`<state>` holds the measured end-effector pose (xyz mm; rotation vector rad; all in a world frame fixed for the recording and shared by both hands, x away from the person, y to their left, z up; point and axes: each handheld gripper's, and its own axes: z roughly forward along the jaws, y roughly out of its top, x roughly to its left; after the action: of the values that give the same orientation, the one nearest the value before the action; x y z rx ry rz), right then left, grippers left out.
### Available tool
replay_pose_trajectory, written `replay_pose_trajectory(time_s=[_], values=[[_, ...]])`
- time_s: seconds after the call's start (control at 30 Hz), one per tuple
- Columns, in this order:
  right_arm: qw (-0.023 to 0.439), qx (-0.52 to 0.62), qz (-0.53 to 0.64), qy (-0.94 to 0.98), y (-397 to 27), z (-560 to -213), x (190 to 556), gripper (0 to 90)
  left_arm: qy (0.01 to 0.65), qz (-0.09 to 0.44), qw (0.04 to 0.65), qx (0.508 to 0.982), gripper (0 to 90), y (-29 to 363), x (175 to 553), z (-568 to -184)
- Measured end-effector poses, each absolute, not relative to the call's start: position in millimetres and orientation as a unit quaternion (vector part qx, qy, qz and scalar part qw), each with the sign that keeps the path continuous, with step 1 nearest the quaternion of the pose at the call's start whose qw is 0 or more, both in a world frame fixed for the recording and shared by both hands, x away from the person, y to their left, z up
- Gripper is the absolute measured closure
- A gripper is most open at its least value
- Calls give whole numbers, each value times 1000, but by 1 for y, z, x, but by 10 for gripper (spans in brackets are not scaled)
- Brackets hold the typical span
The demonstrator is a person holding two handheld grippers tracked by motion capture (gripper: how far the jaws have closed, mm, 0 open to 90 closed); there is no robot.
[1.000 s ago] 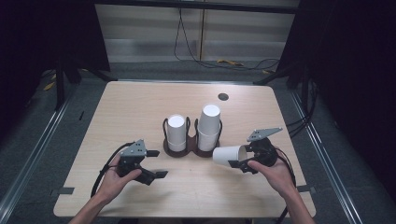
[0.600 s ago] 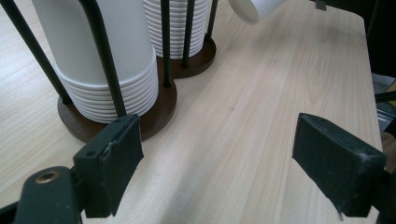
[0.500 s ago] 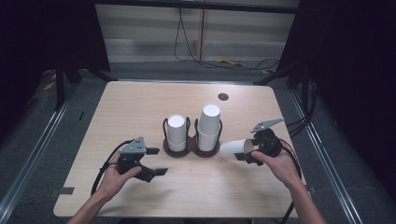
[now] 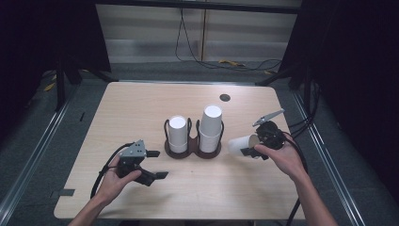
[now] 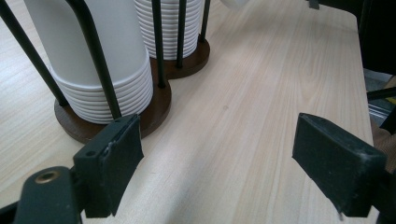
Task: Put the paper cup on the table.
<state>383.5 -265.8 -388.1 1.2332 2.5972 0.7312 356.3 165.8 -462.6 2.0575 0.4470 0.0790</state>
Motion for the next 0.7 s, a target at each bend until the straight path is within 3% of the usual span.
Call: replay_pose_trajectory(time_s=[0.7], values=[[73,443,139,882,-272,-390,416,221,183,31,489,853,158,166,357,-465]])
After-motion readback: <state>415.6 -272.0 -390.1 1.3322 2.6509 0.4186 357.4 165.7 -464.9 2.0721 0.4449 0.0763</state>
